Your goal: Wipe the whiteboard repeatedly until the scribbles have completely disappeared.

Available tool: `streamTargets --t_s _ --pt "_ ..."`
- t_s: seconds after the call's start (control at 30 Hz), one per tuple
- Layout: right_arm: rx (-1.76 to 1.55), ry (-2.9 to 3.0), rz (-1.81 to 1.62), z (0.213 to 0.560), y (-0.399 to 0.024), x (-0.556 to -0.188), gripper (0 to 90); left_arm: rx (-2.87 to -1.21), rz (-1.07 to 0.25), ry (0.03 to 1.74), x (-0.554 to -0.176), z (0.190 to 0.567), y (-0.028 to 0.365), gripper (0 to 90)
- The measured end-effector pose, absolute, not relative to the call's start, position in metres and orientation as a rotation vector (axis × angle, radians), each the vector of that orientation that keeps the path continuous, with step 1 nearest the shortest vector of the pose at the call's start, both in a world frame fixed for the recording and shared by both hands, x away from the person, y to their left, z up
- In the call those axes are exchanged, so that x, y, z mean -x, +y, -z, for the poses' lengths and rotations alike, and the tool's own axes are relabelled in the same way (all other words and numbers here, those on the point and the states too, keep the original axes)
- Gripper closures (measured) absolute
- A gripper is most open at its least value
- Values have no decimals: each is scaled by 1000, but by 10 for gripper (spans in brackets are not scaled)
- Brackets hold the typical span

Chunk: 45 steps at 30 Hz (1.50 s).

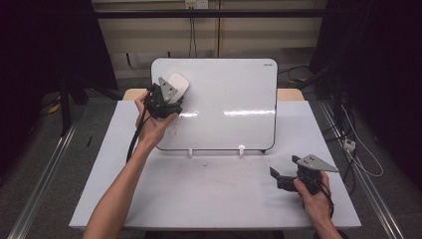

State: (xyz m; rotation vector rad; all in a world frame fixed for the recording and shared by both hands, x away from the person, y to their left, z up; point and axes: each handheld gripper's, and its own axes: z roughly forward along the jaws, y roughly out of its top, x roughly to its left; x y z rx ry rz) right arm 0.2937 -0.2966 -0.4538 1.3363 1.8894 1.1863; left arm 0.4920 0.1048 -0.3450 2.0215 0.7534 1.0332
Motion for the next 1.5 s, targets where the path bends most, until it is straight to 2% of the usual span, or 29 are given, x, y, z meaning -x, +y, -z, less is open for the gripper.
streamTargets --t_s 0.77,1.07,1.5 --pt "-1330 1901 -1183 454 -294 -296 66 -2130 -1045 596 -451 385 68 311" --pt "-1343 1877 -1185 453 -300 -293 66 -2126 -1028 610 -460 374 75 311" --pt "-1343 1879 -1184 453 -300 -292 67 -2090 -1081 682 -485 347 101 311"
